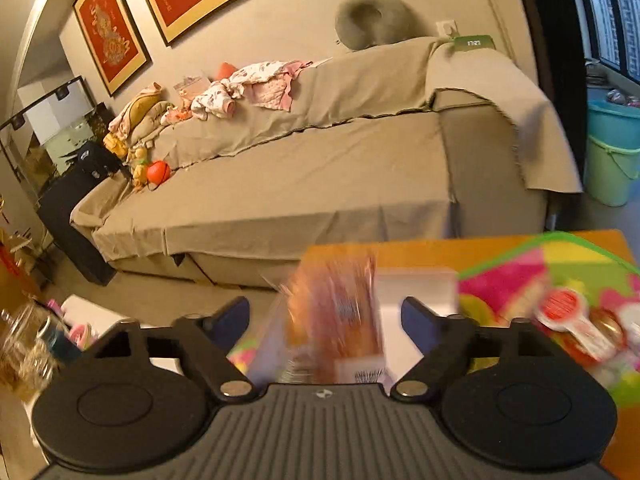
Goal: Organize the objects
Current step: 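Carry the bread roll into the pink box with the right gripper and release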
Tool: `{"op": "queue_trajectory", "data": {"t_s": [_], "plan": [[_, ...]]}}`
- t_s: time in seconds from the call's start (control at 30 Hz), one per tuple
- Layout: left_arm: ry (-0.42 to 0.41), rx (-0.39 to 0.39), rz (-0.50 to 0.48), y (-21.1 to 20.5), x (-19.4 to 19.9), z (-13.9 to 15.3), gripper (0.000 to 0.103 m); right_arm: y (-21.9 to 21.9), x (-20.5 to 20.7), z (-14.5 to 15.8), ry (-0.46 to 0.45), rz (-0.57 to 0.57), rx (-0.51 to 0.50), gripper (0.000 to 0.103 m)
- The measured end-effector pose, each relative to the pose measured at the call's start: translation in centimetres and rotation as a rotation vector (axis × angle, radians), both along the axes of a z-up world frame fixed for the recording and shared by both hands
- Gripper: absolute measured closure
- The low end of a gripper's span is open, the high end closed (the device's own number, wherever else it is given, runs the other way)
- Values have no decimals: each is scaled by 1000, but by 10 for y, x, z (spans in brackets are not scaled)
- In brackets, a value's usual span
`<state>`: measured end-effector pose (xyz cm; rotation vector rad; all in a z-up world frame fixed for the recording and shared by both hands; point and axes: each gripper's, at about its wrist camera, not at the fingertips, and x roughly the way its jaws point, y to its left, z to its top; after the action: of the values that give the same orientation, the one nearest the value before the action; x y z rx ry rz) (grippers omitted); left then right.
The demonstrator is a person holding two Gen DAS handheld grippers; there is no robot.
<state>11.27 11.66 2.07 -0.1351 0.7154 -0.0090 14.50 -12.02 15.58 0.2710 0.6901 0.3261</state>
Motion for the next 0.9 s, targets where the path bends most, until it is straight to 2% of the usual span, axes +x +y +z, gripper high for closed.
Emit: {"op": "queue_trajectory", "data": {"t_s": [0.07,0.17,0.33,0.5,0.63,0.73,0.8,0.9], "plan": [[1,-1,0,0,0,0,86,8,8,-1,-10,15,-20,19],[-1,-3,2,0,0,0,86,-5,-3,-2,-43,2,-52,19],[-7,-9,3,0,-1,-1,86,-59,-38,-15,-70,-135,-169,15],[-8,-24,16,0,-1,-2,86,-119,-65,-46,7,-279,-236,12],[-7,-22,19,0,0,-3,86,-142,-77,-81,73,-347,-276,12],[-4,-20,19,0,-1,-3,86,-146,-81,-103,122,-357,-242,12],[-2,-17,17,0,-1,-3,86,-143,-82,-112,124,-337,-243,12],[0,-15,19,0,-2,-3,86,-121,-80,-119,79,-251,-328,12]]}}
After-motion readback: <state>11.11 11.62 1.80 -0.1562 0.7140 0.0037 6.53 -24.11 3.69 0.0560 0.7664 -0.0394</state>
